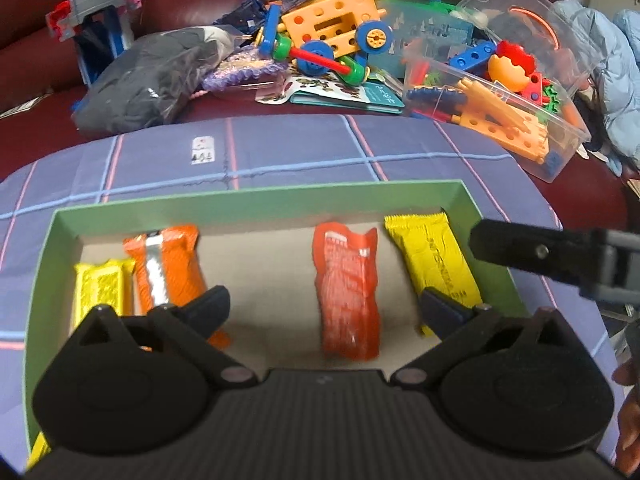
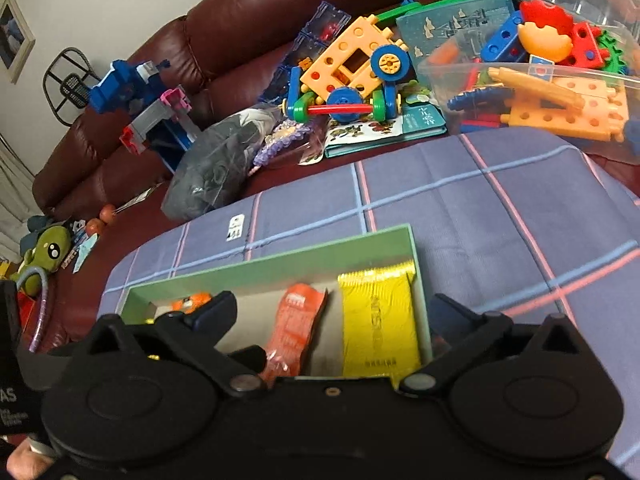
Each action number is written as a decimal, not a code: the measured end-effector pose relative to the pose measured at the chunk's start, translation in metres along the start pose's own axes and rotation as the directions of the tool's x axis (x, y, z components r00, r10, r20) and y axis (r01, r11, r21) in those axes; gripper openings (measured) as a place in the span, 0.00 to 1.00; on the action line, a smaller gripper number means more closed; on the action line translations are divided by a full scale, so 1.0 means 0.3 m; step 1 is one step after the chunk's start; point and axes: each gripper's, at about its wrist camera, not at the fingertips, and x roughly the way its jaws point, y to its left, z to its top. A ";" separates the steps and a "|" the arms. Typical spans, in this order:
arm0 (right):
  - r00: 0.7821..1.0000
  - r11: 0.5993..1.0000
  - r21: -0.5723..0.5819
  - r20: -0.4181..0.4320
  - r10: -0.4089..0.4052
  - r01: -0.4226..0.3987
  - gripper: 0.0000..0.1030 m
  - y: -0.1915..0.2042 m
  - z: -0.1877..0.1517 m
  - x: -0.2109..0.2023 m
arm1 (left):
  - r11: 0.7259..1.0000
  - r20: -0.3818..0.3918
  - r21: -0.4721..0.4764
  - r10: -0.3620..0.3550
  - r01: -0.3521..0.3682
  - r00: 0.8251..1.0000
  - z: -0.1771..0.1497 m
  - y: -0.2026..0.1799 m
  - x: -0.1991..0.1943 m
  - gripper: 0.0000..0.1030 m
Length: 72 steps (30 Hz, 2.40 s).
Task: Organize snacks
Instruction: 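Carry both packs into the green tray and open both grippers, then grasp the small clear white bag with left gripper while right grasps large chips bag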
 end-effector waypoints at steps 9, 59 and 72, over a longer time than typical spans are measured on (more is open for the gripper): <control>0.999 1.000 -0.018 -0.043 -0.013 0.012 1.00 0.005 -0.146 -0.189 | 1.000 -0.015 0.021 -0.020 0.021 1.000 -0.155 -0.028 -0.155 1.00; 0.978 0.980 0.029 -0.078 -0.195 0.198 0.51 -0.211 -0.662 -0.387 | 0.976 -0.148 0.214 -0.011 0.043 0.989 -0.600 -0.214 -0.148 0.49; 0.990 0.988 0.083 -0.051 -0.129 0.133 0.48 -0.210 -0.632 -0.451 | 0.983 -0.120 0.139 -0.100 0.117 0.988 -0.601 -0.143 -0.226 0.31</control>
